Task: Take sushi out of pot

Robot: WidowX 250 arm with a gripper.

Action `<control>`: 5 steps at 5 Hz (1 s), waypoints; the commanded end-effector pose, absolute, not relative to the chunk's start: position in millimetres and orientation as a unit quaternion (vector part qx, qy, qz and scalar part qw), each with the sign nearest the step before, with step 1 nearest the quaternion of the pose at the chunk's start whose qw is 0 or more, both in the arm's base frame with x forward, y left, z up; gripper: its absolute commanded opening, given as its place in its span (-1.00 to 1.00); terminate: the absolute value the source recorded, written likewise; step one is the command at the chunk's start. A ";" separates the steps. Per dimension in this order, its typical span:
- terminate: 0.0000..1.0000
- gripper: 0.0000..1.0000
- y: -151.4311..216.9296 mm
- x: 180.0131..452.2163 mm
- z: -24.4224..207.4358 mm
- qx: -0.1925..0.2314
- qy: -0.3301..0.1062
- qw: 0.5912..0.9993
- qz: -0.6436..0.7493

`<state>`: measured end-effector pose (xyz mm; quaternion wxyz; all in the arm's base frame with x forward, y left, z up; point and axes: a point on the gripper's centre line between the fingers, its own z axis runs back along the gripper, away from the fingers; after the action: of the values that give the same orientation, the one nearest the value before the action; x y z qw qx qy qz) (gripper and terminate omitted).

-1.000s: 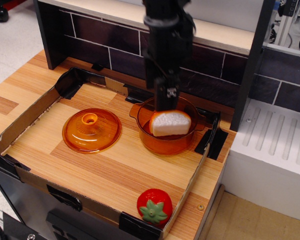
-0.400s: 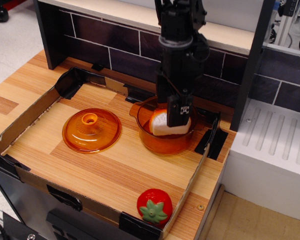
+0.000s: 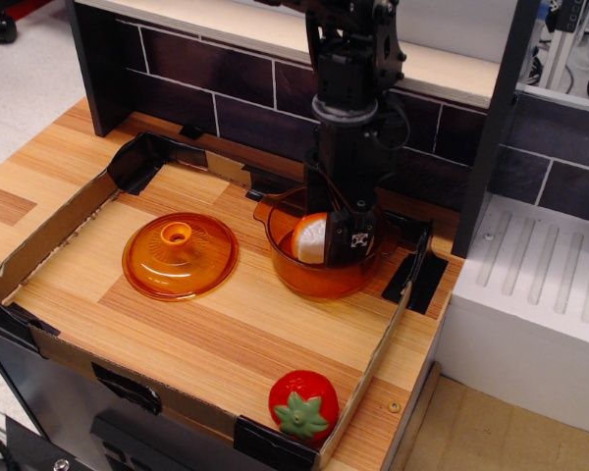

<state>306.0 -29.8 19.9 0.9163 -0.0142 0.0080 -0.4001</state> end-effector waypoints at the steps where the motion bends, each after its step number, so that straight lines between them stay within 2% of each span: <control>1: -1.00 -1.00 -33.0 299.5 22.9 -0.003 -0.013 0.916 -0.400; 2: -1.00 -1.00 -32.4 299.4 27.2 -0.006 -0.018 0.917 -0.398; 3: -1.00 -1.00 -27.0 303.5 48.4 0.002 -0.052 0.923 -0.381; 4: -1.00 -1.00 -20.3 308.1 88.2 0.005 -0.100 0.928 -0.359; 5: -1.00 -1.00 -13.0 295.6 117.2 -0.012 -0.117 0.925 -0.361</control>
<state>297.7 -14.2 102.4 0.9273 -0.0231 -0.0896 -0.3628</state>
